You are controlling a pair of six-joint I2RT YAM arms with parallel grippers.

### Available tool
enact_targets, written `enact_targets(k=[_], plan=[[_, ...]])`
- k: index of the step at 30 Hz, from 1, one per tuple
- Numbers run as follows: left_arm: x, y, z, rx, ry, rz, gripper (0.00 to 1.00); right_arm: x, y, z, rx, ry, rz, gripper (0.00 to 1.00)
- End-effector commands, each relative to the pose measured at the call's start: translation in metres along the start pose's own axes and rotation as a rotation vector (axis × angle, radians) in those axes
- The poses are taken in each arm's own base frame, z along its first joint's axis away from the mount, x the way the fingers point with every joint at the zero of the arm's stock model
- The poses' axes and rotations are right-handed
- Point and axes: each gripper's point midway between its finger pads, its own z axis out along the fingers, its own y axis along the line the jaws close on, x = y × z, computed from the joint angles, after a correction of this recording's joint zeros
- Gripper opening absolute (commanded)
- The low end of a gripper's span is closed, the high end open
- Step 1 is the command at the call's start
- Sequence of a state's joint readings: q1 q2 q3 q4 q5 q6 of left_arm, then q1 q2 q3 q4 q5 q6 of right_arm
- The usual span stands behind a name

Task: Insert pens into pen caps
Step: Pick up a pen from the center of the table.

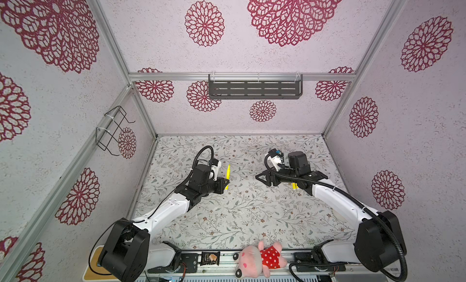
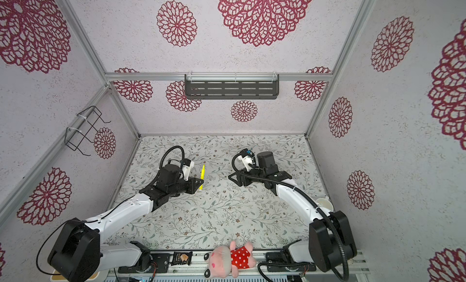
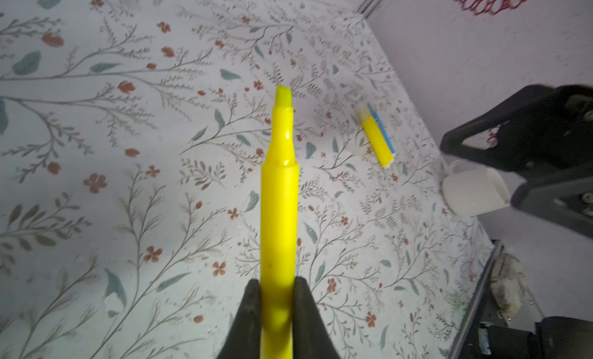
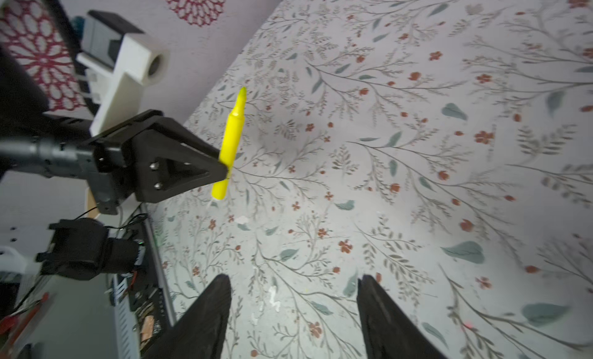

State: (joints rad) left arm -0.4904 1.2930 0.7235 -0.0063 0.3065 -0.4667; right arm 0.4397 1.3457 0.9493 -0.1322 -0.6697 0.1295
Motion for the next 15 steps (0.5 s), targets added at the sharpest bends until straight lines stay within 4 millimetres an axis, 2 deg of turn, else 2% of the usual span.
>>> enact_targets(k=[1,3,6,15], plan=[[-0.017,-0.034,-0.009,0.124,-0.075,0.043,0.0,-0.016,0.039,-0.006,-0.146,-0.057,-0.084,0.68],[-0.021,-0.044,-0.013,0.152,-0.096,0.057,0.0,-0.018,0.048,-0.005,-0.191,-0.071,-0.088,0.72],[-0.026,-0.059,-0.019,0.187,-0.123,0.075,0.0,-0.024,0.059,-0.002,-0.237,-0.092,-0.094,0.73],[-0.027,-0.082,-0.023,0.232,-0.137,0.107,0.0,-0.041,0.078,0.006,-0.326,-0.124,-0.092,0.68]])
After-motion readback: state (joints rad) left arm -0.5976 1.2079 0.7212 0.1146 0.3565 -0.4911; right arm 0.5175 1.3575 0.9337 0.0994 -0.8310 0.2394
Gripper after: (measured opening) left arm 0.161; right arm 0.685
